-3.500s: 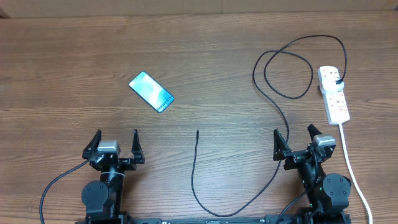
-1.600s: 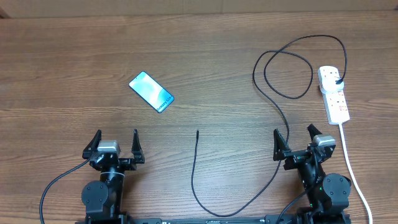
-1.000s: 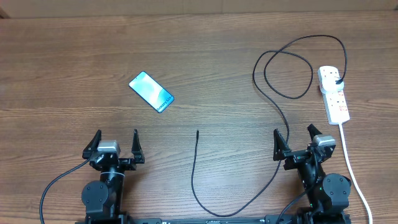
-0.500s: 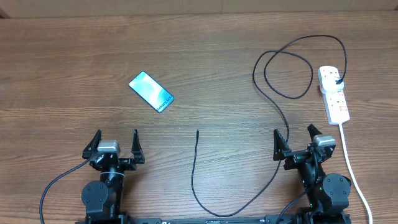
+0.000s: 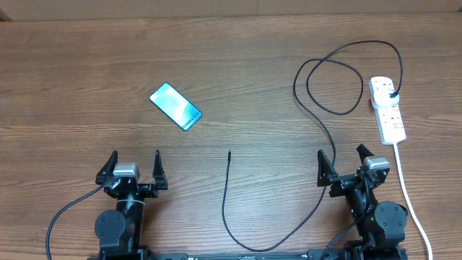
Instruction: Plug charger to phone and switch on socket
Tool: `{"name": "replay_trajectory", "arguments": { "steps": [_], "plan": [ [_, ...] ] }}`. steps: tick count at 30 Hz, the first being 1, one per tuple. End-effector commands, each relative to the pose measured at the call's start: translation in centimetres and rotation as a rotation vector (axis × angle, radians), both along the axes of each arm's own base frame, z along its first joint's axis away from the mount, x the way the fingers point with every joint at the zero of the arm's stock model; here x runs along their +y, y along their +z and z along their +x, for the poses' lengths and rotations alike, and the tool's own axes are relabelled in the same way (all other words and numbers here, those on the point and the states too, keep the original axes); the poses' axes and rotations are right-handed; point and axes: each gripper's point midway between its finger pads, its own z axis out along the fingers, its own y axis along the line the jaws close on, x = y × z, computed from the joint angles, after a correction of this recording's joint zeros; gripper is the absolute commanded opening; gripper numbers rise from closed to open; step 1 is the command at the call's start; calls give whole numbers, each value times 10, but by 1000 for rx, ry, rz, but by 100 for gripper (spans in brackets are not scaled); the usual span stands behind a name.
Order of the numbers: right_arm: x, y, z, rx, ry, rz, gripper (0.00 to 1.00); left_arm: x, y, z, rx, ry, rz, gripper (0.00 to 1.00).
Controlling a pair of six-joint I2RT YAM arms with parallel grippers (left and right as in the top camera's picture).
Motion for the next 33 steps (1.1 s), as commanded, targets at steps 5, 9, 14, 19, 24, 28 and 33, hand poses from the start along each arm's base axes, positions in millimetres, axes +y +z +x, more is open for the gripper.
{"name": "replay_trajectory", "arguments": {
  "steps": [5, 9, 14, 19, 24, 28, 33],
  "plan": [
    [0, 1, 0, -11, -1, 0, 100, -2, 0, 0, -4, -13, 18, 100],
    [0, 1, 0, -11, -2, 0, 100, -1, 0, 0, -4, -11, 18, 100],
    [0, 1, 0, -11, -2, 0, 100, -2, 0, 0, -4, -12, 18, 100],
    [0, 1, 0, -11, -2, 0, 100, -1, 0, 0, -4, -8, 18, 100],
    [0, 1, 0, -11, -2, 0, 100, -1, 0, 0, -4, -7, 18, 100],
    [0, 1, 0, -11, -1, 0, 100, 0, 0, 0, -4, -5, 18, 100],
    [0, 1, 0, -11, -1, 0, 100, 2, 0, 0, -5, 7, 19, 100]
  ]
}}
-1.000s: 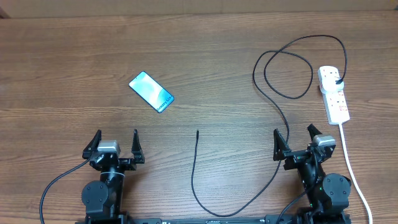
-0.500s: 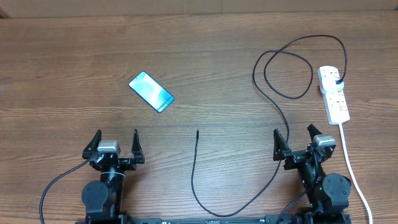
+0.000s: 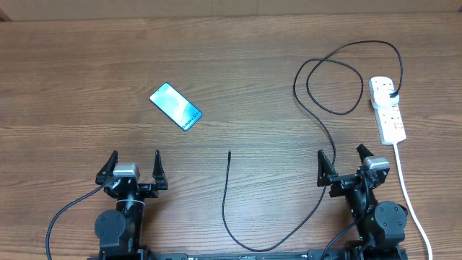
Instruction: Plug charger to phone and switch on socket
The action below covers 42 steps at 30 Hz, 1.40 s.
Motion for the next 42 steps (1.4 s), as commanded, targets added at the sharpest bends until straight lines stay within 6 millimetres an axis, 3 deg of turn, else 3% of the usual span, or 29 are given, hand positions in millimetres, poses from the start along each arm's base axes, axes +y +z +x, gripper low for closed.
{"name": "replay_trajectory", "arguments": {
  "steps": [1, 9, 17, 21, 32, 36, 42],
  "plan": [
    [0, 1, 0, -11, -2, 0, 100, 2, 1, 0, -7, 7, 19, 100],
    [0, 1, 0, -11, -2, 0, 100, 6, 18, -4, -21, 34, 18, 100],
    [0, 1, 0, -11, -2, 0, 100, 20, 68, -6, 44, 114, 21, 100],
    [0, 1, 0, -11, -2, 0, 100, 21, 89, 9, 87, 116, -5, 100],
    [0, 1, 0, -11, -2, -1, 100, 23, 137, 79, 214, 133, -170, 100],
    [0, 1, 0, -11, -2, 0, 100, 18, 128, 97, 261, 97, -180, 100],
    [0, 1, 0, -11, -2, 0, 100, -6, 81, 111, 428, -17, -272, 100]
  ]
}}
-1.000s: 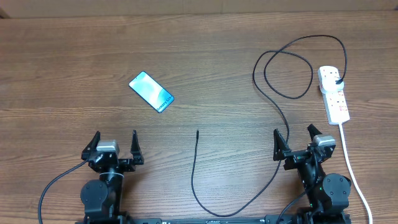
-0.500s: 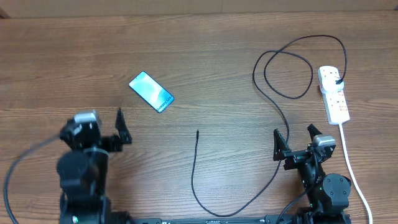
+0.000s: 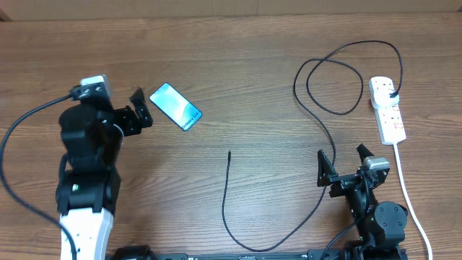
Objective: Plug charger to phone and switch on socket
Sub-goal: 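Raise the left arm and move the left gripper over the blue phone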
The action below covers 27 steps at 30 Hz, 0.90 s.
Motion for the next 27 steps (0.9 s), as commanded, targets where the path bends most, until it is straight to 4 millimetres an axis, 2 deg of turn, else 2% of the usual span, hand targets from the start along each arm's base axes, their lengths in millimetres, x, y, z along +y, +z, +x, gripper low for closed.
{"name": "replay_trajectory", "arguments": {
  "steps": [1, 7, 10, 13, 20, 23, 27],
  "plan": [
    [0, 1, 0, -10, -2, 0, 100, -23, -15, 9, 59, -97, -124, 100],
    [0, 1, 0, -10, -2, 0, 100, -23, -50, 16, 175, -49, -212, 100],
    [0, 1, 0, -10, -2, 0, 100, -11, -60, 15, 242, 71, -245, 100],
    [0, 1, 0, -10, -2, 0, 100, -8, -54, 19, 285, 120, -221, 100],
    [0, 1, 0, -10, -2, 0, 100, -19, -25, 43, 380, 187, -177, 100],
    [0, 1, 0, -10, -2, 0, 100, -30, -22, 53, 448, 219, -194, 100],
    [0, 1, 0, -10, -2, 0, 100, -50, -29, 65, 553, 186, -159, 100]
  ]
}}
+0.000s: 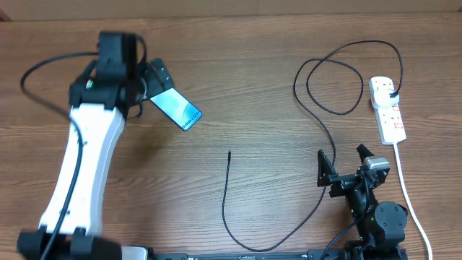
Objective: Plug charger to phone and switch on socket
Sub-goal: 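Raise the left arm and move the left gripper over the blue phone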
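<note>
The phone [177, 107], its blue-green screen facing up, lies slanted on the wooden table [238, 87] at the left. My left gripper [148, 84] hangs open over the phone's upper-left end, with one finger [159, 73] showing beside it. The black charger cable [224, 195] has its free plug tip [229, 153] at mid-table; it curves along the near edge, then loops up to the white power strip [388, 110] at the right. My right gripper [343, 165] rests open near the front edge, with the cable passing next to its left finger.
The strip's white lead [406, 189] runs down the right side past the right arm's base. The cable's large loop [336, 79] lies on the table left of the strip. The left arm's white link [76, 173] stretches over the table's left part.
My left arm has reached farther up and right, so its gripper is now over the phone's upper-left end instead of just left of it. The phone, cable and right arm are unmoved.
At the two oldest moments both grippers rested open at the front edge, with the phone and cable lying untouched. Then the left arm was raised, its gripper left of the phone. Now it is over the phone's end. The right arm has stayed still.
</note>
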Tool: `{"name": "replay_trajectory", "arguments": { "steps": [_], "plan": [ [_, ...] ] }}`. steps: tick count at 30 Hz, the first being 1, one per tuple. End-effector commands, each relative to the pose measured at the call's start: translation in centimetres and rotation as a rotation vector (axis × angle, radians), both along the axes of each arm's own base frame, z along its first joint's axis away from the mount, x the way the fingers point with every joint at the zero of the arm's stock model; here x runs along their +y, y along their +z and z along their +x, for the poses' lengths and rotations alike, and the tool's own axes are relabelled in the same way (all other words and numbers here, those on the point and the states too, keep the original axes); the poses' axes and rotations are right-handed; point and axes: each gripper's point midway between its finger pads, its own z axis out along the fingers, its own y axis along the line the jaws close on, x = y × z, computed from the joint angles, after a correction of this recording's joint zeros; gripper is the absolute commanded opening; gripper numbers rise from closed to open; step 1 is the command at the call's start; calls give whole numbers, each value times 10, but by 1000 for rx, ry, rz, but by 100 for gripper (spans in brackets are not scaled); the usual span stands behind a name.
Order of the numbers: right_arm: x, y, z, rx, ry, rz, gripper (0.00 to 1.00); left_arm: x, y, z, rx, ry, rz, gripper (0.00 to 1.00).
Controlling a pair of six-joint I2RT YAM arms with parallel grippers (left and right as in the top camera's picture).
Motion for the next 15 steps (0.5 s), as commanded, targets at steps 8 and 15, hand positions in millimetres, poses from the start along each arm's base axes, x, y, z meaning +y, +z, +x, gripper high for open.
{"name": "replay_trajectory", "arguments": {
  "steps": [8, 15],
  "plan": [
    [0, 1, 0, -11, -2, 1, 100, -44, -22, 24, 76, -98, -14, 100],
    [0, 1, 0, -11, -2, 0, 100, -53, -24, 28, 76, -27, -113, 100]
  ]
}}
